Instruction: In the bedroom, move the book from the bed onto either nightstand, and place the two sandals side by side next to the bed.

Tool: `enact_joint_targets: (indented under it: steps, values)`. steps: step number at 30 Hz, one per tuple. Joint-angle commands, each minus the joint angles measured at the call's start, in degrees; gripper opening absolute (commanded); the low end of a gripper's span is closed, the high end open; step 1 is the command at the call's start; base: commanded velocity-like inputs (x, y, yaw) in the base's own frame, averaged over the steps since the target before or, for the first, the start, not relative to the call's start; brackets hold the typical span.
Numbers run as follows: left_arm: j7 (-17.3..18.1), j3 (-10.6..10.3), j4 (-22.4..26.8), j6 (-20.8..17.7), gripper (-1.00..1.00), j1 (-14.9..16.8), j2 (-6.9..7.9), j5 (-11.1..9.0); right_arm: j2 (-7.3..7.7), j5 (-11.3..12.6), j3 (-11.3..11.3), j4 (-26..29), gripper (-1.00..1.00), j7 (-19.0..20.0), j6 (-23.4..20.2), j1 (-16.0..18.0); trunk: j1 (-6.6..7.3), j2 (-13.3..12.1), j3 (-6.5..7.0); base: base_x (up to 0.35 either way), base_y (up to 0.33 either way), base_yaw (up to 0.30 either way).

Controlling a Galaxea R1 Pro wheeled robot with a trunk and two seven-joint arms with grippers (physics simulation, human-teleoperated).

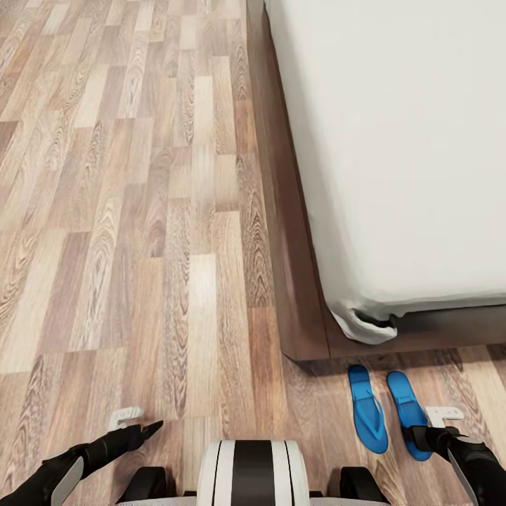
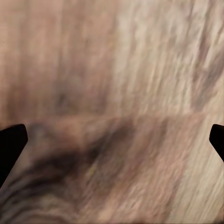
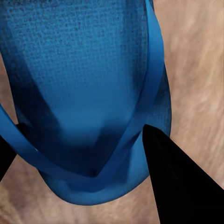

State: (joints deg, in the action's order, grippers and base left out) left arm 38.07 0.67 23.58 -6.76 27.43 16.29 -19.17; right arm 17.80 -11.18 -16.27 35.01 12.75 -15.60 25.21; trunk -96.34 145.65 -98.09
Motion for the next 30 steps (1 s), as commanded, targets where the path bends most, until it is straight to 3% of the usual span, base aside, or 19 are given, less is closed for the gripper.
enact_joint_targets:
  steps: [1, 26, 30]
  values:
    - [0.25, -0.15, -0.03, -0.8, 1.0, -0.01, -0.03, -0.51, -0.05, -0.6, -0.34, 0.13, -1.0, 0.52, -0.24, 0.01, 0.0, 0.01, -0.03, 0.0, 0.0, 0.0]
    - [0.25, -0.12, -0.03, -0.8, 1.0, -0.01, -0.03, -0.51, -0.05, -0.58, -0.29, 0.16, -1.0, 0.6, -0.2, 0.01, -0.08, 0.05, -0.7, 0.0, 0.0, 0.0]
    - [0.25, -0.08, -0.03, -0.8, 1.0, -0.01, -0.03, -0.51, -0.05, -0.46, -0.25, 1.85, -1.0, 0.96, 3.24, 0.01, -0.08, 0.05, -0.7, 0.0, 0.0, 0.0]
